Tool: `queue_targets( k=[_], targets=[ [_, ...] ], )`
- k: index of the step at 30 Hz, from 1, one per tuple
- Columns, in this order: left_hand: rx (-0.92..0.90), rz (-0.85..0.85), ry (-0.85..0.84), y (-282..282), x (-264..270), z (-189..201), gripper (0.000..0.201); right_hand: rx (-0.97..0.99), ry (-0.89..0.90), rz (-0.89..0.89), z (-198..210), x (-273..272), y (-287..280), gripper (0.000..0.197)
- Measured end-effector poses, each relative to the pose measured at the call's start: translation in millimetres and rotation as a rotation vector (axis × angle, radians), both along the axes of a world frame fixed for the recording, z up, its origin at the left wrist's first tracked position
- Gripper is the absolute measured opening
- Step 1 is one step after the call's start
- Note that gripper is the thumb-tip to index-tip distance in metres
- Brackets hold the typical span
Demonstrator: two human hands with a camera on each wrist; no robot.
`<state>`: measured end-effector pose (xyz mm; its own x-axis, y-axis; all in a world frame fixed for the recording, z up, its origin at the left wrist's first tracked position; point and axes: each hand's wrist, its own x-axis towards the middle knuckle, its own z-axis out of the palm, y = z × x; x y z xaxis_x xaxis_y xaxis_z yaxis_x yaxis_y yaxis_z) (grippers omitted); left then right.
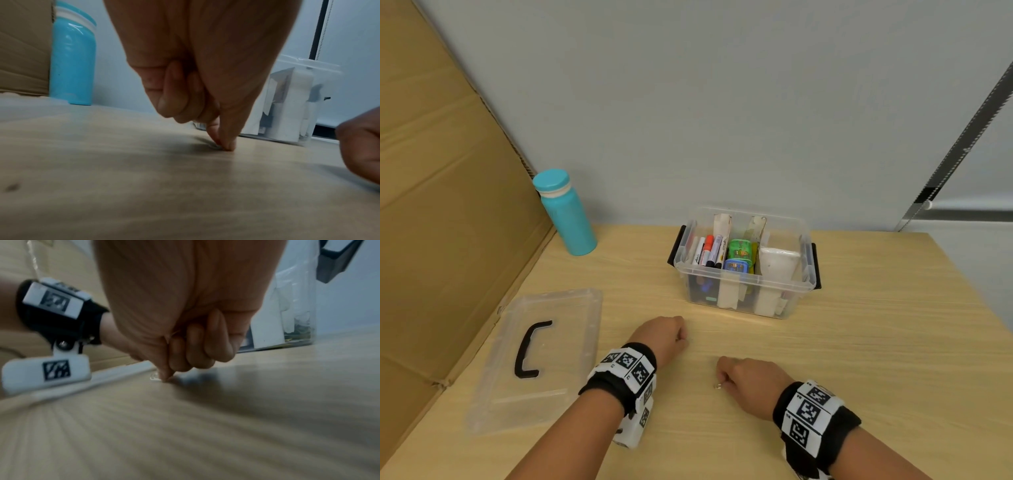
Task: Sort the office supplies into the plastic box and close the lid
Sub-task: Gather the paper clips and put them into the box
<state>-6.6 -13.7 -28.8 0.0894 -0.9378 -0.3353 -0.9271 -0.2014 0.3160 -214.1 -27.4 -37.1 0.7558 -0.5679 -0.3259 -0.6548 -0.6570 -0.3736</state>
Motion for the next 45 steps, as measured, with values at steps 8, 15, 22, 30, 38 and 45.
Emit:
queue_targets(
  k=[8, 15, 22, 30, 38, 45],
  targets=[
    [-0.077, -0.004, 0.06, 16.1, 6.6, -4.7, 0.02, -0.299, -0.702, -0.39, 84.3, -12.8, -47.0, 0.004],
    [-0.159, 0.042, 0.197, 33.6, 4.3, -10.1, 0.002, -0.488, -0.634, -0.57, 109.5, -14.2, -96.5, 0.003],
    [-0.239, 0.074, 0.252, 43.4, 2.7, -3.1, 0.005, -0.247, -0.029, -0.478, 92.8, 6.2, -136.6, 0.022],
    [-0.278, 0.106, 0.309, 48.0, 6.7, -2.3, 0.005, -0.1, 0.058, -0.458, 105.6, 2.4, -147.3, 0.027],
    [-0.399, 0.116, 0.313, 43.4, -14.8, 14.0, 0.004, -0.557, -0.516, -0.639, 55.6, -48.4, -100.7, 0.037],
    [-0.518, -0.134, 0.07, -32.9, -83.3, 86.2, 0.014, -0.467, -0.729, -0.638, 15.6, -46.7, -94.4, 0.061]
  ],
)
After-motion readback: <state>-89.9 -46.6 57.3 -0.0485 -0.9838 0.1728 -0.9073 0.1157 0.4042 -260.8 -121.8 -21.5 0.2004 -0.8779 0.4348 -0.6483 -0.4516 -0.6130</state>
